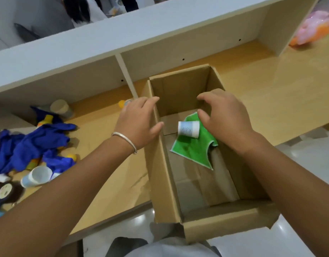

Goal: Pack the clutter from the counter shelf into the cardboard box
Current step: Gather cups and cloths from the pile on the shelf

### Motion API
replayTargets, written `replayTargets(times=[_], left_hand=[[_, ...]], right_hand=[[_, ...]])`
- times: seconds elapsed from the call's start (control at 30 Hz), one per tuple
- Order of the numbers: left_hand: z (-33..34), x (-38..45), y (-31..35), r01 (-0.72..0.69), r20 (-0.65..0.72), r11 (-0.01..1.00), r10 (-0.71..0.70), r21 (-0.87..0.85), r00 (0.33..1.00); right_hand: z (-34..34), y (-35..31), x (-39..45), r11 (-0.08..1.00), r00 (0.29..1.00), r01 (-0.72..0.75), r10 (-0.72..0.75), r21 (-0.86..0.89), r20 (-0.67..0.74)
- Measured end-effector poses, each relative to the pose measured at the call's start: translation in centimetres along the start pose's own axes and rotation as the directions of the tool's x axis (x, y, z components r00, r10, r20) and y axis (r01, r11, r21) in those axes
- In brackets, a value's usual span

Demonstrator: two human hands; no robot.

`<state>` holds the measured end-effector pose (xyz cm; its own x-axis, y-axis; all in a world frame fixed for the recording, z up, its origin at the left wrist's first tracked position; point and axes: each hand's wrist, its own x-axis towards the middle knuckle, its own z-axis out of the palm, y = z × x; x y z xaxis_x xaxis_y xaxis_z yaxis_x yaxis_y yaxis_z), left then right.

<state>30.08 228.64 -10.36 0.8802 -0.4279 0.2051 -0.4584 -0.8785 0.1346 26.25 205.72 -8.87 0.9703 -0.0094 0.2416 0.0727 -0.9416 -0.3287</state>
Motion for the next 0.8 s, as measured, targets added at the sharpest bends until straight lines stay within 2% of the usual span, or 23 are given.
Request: replayTargets(times=[0.17,0.3,0.47,0.63,0.8], left_hand=[[-1.2,-5.2,-6.6,0.164,-0.103,0.985,-0.168,-0.045,0.98],[-1.4,-10.9,-13.1,0.316,-0.079,0.948,-0.318,-0.036,0.945],[-0.8,-19.8,-21.9,0.471,-0.024,0.879,-0.474,-0.073,0.88],[-0.1,-26.5,-29.8,0.569,0.086,0.82,-0.564,-0.06,0.821],[1.2,-29.3,-35.3,0.584,0.145,0.809,-0.571,-0.068,0.808]], right_hand=[[2.0,-6.4,2.4,0.982,0.983,0.179,-0.181,0.051,0.019],[4.6,-13.1,3.8,0.948,0.949,0.307,-0.311,0.083,0.045],[9.6,-21.8,4.3,0.911,0.896,0.402,-0.412,0.093,0.168],[16.9,-29.7,2.8,0.891,0.837,0.451,-0.442,0.052,0.321],[23.8,-35.0,0.1,0.891,0.767,0.448,-0.422,0.067,0.484]])
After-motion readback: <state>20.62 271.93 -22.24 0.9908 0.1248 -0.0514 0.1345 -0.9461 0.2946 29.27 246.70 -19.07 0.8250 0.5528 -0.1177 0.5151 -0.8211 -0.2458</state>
